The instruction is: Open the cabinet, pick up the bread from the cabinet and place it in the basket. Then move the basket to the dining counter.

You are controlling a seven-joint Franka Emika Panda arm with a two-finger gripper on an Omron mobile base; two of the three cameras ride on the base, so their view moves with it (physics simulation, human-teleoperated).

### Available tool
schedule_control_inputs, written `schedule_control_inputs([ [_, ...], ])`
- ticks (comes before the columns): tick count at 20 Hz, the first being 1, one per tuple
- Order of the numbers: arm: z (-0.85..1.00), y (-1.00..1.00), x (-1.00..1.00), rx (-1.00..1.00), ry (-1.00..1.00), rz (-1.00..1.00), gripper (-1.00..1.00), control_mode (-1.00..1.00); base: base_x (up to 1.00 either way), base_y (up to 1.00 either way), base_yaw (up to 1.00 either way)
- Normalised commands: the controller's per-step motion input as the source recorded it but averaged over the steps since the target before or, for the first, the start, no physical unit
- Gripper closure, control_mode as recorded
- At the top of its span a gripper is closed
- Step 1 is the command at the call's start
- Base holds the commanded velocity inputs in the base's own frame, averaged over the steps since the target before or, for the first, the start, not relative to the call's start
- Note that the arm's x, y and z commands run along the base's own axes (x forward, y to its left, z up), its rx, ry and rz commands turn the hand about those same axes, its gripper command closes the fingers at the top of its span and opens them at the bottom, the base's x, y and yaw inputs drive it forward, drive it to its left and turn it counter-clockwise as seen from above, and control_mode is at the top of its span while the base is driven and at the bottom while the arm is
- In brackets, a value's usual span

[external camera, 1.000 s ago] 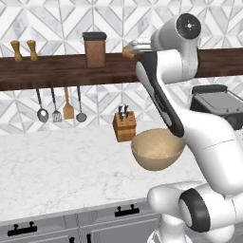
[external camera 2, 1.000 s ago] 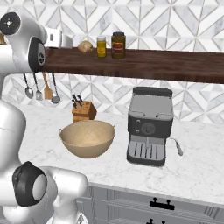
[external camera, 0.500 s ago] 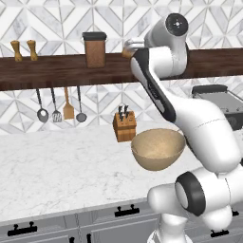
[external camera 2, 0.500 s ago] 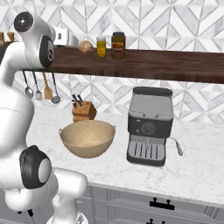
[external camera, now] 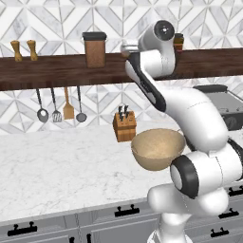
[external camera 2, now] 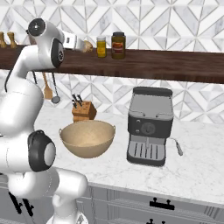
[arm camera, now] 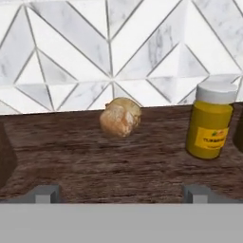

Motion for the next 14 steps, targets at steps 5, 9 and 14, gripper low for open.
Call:
schedule_control_inputs([
  [5, 0.0, 0.02, 0.69, 0.01, 0.12, -0.03, -1.0, -1.0, 0.0, 0.0, 0.0],
  [9, 0.0, 0.06, 0.59, 0.0, 0.12, -0.01, -1.0, -1.0, 0.0, 0.0, 0.0],
  [14, -0.01, 0.01, 0.51, 0.0, 0.01, 0.0, -1.0, -1.0, 0.0, 0.0, 0.0],
])
